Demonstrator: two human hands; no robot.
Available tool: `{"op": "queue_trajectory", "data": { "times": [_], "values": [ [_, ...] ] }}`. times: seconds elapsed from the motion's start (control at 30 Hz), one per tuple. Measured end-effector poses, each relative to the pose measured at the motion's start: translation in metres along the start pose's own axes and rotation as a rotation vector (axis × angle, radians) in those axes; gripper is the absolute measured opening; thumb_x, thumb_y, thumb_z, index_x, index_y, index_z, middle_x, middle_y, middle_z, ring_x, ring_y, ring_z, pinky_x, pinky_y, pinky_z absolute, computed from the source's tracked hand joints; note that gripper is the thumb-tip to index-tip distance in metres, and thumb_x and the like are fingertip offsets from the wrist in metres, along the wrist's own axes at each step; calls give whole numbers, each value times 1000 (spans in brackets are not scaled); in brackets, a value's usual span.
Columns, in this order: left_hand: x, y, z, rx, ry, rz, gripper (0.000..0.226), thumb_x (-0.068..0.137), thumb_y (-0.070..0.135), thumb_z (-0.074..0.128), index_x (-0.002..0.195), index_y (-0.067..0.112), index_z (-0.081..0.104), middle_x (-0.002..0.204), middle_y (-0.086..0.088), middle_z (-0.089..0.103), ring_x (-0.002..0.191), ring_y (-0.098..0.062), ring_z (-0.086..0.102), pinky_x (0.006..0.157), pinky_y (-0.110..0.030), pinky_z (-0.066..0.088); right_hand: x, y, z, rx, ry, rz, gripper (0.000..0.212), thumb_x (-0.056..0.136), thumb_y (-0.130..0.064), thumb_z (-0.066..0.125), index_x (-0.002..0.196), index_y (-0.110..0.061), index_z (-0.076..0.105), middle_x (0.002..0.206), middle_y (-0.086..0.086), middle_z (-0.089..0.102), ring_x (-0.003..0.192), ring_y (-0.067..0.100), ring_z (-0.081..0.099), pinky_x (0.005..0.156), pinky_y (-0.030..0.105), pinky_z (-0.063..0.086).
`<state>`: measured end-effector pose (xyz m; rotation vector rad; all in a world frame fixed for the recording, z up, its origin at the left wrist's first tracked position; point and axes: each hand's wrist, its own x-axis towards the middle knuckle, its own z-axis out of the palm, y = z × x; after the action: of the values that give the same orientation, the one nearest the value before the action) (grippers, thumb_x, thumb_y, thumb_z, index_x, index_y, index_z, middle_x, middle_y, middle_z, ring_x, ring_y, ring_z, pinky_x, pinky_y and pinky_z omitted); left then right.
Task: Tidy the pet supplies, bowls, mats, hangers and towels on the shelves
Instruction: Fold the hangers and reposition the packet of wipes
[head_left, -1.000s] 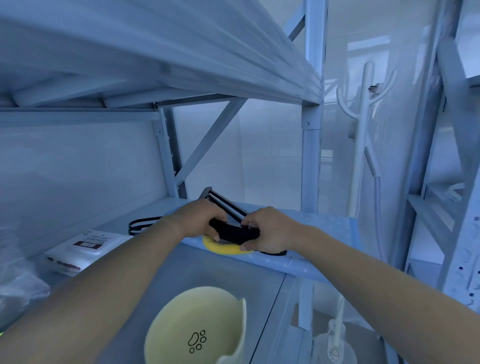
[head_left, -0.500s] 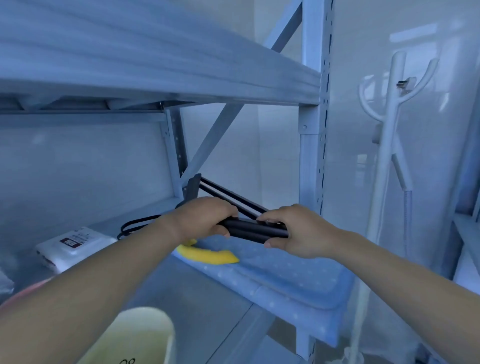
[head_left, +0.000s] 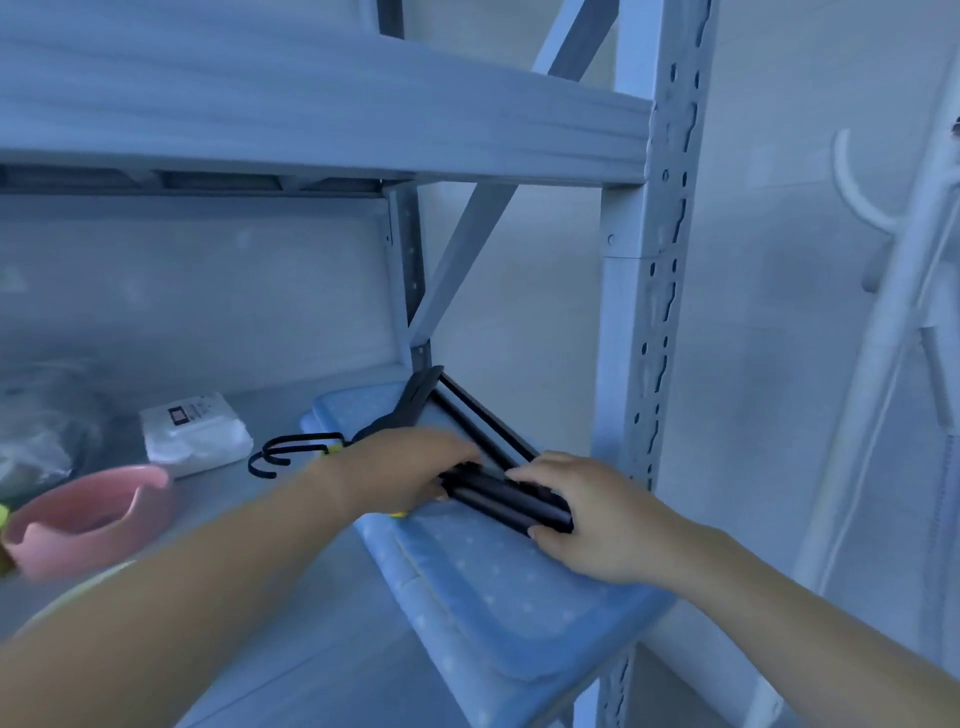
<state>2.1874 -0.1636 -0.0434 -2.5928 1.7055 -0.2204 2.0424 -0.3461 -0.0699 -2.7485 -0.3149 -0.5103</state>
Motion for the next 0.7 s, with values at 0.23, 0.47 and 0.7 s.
{"op": "queue_trajectory", "data": {
  "times": [0.23, 0.47, 0.7],
  "values": [
    [-8, 9, 11, 40, 84, -93, 27, 87, 19, 57, 113, 26, 50, 104, 8, 53, 97, -12, 50, 81, -34, 44, -2, 1, 5, -57, 17, -80, 42, 86, -29, 55, 128, -29, 48, 115, -3, 60, 97, 16, 54, 76, 29, 45],
    [-2, 8, 22, 35, 121, -164, 24, 90, 16, 52, 113, 23, 50, 107, 6, 55, 99, -13, 52, 93, -31, 37, 4, 6, 10, -22, 31, -68, 36, 86, -29, 57, 121, -24, 53, 103, 0, 62, 86, 18, 56, 75, 36, 49],
    [4, 9, 37, 66, 176, -272, 27, 94, 16, 48, 120, 23, 48, 116, 5, 52, 109, -11, 49, 113, -40, 13, 13, 17, 10, 42, 42, -56, 29, 82, -27, 59, 111, -24, 58, 92, 2, 65, 74, 17, 57, 66, 36, 52]
  ]
}}
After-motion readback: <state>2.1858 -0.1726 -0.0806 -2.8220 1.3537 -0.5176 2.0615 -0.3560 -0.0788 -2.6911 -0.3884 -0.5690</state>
